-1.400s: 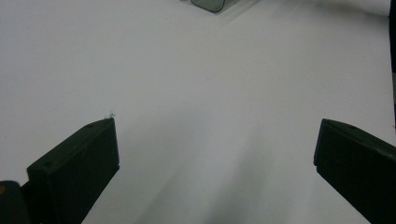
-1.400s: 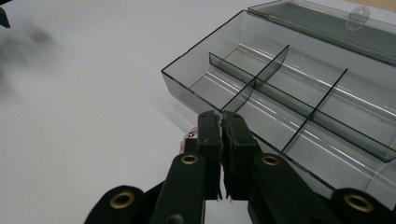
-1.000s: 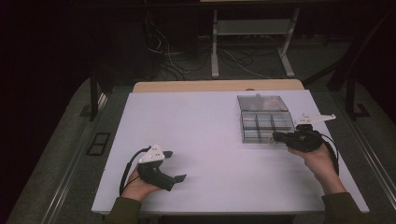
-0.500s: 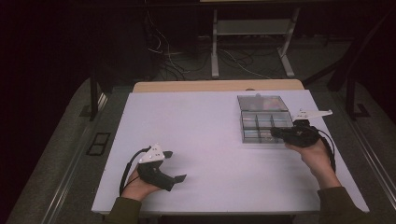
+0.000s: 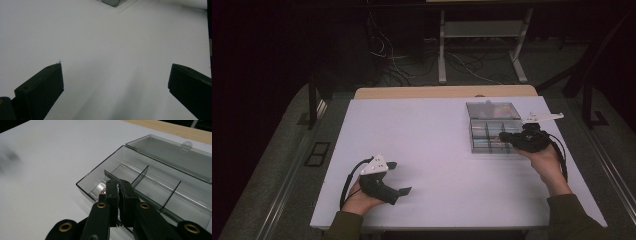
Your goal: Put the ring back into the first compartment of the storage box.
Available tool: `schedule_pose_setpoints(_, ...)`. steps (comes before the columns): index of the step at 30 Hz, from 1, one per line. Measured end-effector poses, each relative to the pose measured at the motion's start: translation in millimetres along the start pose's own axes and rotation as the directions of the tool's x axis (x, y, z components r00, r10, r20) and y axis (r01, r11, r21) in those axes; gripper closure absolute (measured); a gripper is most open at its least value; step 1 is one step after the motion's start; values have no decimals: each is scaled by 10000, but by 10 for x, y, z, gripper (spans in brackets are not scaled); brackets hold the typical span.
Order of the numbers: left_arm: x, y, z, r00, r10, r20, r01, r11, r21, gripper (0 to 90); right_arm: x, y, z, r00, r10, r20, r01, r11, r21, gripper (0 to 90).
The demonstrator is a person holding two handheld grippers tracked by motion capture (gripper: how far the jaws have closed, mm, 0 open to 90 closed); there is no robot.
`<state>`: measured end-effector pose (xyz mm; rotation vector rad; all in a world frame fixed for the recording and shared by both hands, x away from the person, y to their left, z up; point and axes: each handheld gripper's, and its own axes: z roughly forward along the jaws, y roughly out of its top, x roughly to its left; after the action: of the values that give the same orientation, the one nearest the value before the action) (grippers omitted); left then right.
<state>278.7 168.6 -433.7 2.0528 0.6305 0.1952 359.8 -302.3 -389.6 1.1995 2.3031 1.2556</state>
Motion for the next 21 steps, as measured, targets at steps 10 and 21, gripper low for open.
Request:
schedule_pose_setpoints(10, -3, -2, 3, 10000, -4, 10, 4, 10000, -18, 0, -20, 62, 56, 10000, 85, 24, -85, 9999, -97, 859)
schedule_pose_setpoints(21, -3, -3, 0, 10000, -27, 9, 27, 10000, -25, 0, -54, 113, 128, 9999, 111, 65, -110, 9998, -152, 859)
